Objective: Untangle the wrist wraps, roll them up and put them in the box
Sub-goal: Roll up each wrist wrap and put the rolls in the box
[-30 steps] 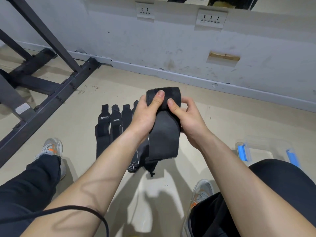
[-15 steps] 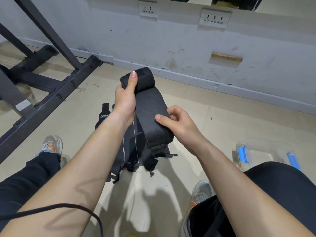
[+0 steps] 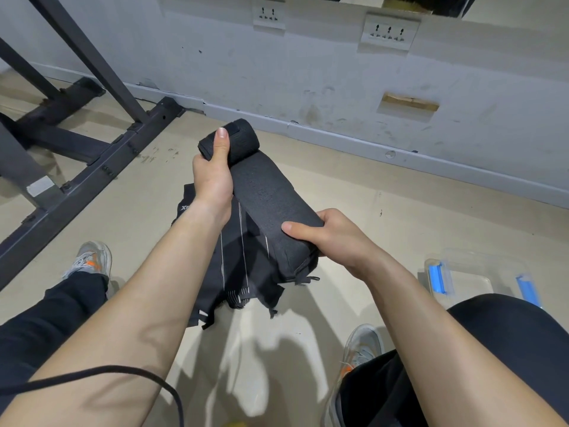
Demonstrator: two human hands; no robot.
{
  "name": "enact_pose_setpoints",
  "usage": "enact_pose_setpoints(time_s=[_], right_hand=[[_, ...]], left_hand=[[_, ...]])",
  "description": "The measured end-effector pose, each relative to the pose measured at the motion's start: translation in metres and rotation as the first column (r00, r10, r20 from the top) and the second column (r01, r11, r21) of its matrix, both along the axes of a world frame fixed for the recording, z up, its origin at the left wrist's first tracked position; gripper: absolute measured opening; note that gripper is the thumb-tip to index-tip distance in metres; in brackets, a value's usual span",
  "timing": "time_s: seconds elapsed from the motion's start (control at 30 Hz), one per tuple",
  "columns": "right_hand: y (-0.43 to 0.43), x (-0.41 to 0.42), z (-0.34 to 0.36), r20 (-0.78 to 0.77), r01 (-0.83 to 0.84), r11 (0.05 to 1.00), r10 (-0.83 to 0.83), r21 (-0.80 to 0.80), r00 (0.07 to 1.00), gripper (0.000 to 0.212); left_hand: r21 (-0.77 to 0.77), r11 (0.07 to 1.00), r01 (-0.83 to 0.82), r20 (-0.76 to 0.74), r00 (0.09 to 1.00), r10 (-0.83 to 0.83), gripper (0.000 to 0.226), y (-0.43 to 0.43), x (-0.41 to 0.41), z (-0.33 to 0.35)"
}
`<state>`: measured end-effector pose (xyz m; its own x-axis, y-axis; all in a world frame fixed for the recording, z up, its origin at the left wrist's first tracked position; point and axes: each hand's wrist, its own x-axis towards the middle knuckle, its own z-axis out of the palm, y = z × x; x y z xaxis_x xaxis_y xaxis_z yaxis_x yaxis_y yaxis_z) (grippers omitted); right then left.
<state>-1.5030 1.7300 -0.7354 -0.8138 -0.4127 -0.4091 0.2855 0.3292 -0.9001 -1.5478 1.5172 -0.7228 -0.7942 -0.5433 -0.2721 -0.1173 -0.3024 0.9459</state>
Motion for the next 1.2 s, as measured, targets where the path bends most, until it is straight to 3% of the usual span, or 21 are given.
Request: enact_pose_setpoints(time_s=[0.1,0.17,0.27,0.4,0.5,0.6,0.67,0.77,0.83,0.93,1.0,1.07,1.2], right_hand=[[0.005,-0.003,-0.004,0.033,0.038,0.999,-0.038,0.018,0.999,0.038],[0.007,-0.004,-0.011,-0.011,0.114,0.986,-0.113,0.122,0.993,0.032],[0.008,-0.007,-0.019,-0.070,0.185,0.955,-0.173,0.232,0.982,0.043],[0.009,-0.010,-0.022,0.009,0.043,0.952,-0.048,0.303,0.999,0.053],[0.012,-0.009,-0.021,0.055,-0.048,0.950,0.032,0.310,0.998,0.049],[0.012,-0.011,-0.011,0.040,-0.065,0.983,0.059,0.171,0.997,0.089],[0.011,-0.015,-0.005,-0.026,0.046,0.996,-0.048,-0.070,0.998,0.100],[0.008,-0.019,0.010,-0.048,0.225,0.926,-0.251,-0.304,0.967,0.072],[0.008,-0.023,0.015,-0.006,0.287,0.913,-0.301,-0.289,0.954,0.063],[0.010,-0.027,0.014,-0.078,0.259,0.958,-0.270,-0.127,0.960,0.078],[0.010,-0.026,0.013,-0.136,0.256,0.961,-0.269,-0.107,0.954,0.079],[0.009,-0.025,0.013,-0.122,0.281,0.940,-0.307,-0.192,0.944,0.067],[0.009,-0.022,0.012,-0.095,0.299,0.900,-0.344,-0.318,0.934,0.040]], left_hand=[[-0.022,1.000,0.019,-0.039,0.999,-0.020,0.084,0.000,-0.001,-0.001],[-0.045,0.998,0.045,-0.077,0.996,-0.048,0.080,-0.002,-0.003,-0.002],[-0.112,0.990,0.083,-0.101,0.990,-0.094,0.066,-0.001,-0.003,-0.003],[-0.198,0.971,0.137,-0.116,0.980,-0.162,0.047,0.010,0.001,-0.006],[-0.205,0.954,0.218,-0.131,0.960,-0.248,0.058,0.017,0.006,-0.001],[-0.250,0.901,0.355,-0.118,0.913,-0.392,0.058,0.027,0.014,0.001],[-0.271,0.858,0.437,-0.112,0.871,-0.479,0.052,0.037,0.020,0.000],[-0.310,0.784,0.537,-0.110,0.799,-0.591,0.046,0.048,0.027,-0.004],[-0.332,0.729,0.599,-0.091,0.748,-0.657,0.042,0.052,0.031,-0.007],[-0.374,0.663,0.648,-0.061,0.697,-0.715,0.047,0.057,0.034,-0.008],[-0.361,0.673,0.645,-0.066,0.702,-0.709,0.049,0.058,0.038,-0.009],[-0.312,0.711,0.630,-0.095,0.724,-0.684,0.052,0.060,0.041,-0.010],[-0.097,0.778,0.621,-0.160,0.761,-0.628,0.059,0.071,0.049,-0.014]])
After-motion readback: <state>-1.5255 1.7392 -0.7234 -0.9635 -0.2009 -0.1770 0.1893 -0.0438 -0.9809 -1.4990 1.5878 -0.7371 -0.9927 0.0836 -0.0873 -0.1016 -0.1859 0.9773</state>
